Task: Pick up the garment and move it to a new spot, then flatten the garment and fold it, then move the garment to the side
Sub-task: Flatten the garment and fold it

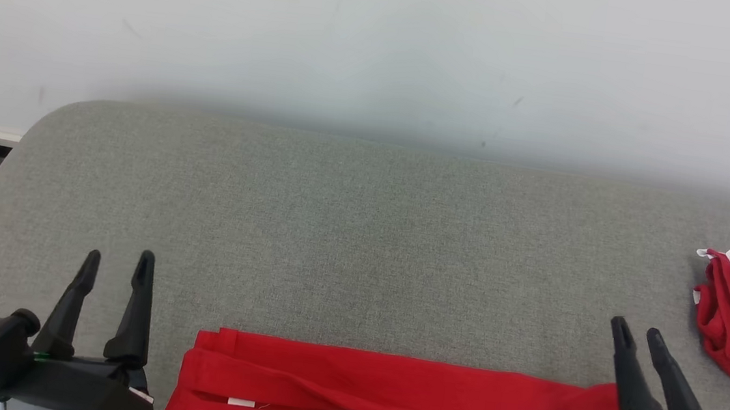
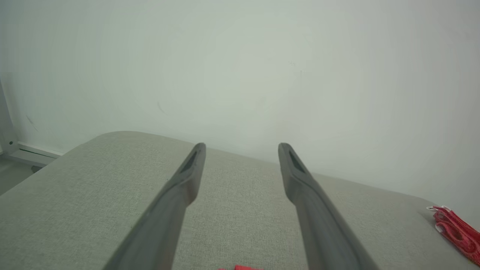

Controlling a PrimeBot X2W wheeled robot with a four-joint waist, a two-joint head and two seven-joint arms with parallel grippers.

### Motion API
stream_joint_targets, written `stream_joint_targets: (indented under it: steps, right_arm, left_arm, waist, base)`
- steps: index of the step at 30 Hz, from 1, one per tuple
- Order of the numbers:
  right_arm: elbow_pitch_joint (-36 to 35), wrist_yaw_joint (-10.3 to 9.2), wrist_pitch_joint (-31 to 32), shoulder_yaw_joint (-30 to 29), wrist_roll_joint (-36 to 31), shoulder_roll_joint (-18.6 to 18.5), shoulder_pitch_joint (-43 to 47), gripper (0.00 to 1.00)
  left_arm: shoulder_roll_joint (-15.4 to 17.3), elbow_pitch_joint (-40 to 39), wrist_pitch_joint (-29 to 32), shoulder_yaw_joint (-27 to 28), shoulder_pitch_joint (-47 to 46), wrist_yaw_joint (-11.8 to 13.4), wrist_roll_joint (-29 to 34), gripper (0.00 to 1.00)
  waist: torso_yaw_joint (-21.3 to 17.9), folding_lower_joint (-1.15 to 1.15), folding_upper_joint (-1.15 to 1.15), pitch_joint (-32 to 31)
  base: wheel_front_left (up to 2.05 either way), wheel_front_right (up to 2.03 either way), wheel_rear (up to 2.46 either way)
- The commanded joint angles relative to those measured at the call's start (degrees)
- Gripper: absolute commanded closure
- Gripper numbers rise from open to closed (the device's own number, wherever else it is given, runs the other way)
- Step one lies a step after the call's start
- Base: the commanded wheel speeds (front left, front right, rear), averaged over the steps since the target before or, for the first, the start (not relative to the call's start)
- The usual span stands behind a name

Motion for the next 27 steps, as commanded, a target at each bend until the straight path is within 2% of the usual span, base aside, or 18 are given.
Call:
stream_joint_targets:
  steps: [1, 4, 10, 27]
  right_arm:
    - [1.0, -0.01, -1.3, 0.6, -1.3, -0.2, -1.0, 0.00]
    - [4.9, -0.01, -5.8, 3.0, -3.8, -0.1, -2.1, 0.00]
    - [9.3, -0.01, -10.5, 4.4, -7.0, -0.2, -3.3, 0.00]
    - [14.9, -0.01, -12.4, 5.7, -9.6, -0.2, -4.5, 0.00]
  left_arm:
    - [0.4, 0.3, 0.2, -0.2, -0.9, -0.5, -0.2, 0.00]
    - [0.8, 1.6, 0.3, -1.4, -0.9, -1.7, 0.1, 0.00]
    - [0.6, 3.3, -0.5, -2.7, 0.5, -1.8, 1.3, 0.00]
    - [1.3, 5.6, 0.5, -3.4, 2.6, -0.3, 1.1, 0.00]
  waist:
    - [-0.1, 0.00, 0.00, -0.5]
    - [-0.2, 0.00, 0.00, -1.3]
    - [-0.8, 0.00, 0.00, -2.2]
    - [-1.8, 0.00, 0.00, -2.9]
  base:
    - [0.00, 0.00, 0.00]
    - [0.00, 0.00, 0.00]
    - [0.00, 0.00, 0.00]
    - [0.00, 0.00, 0.00]
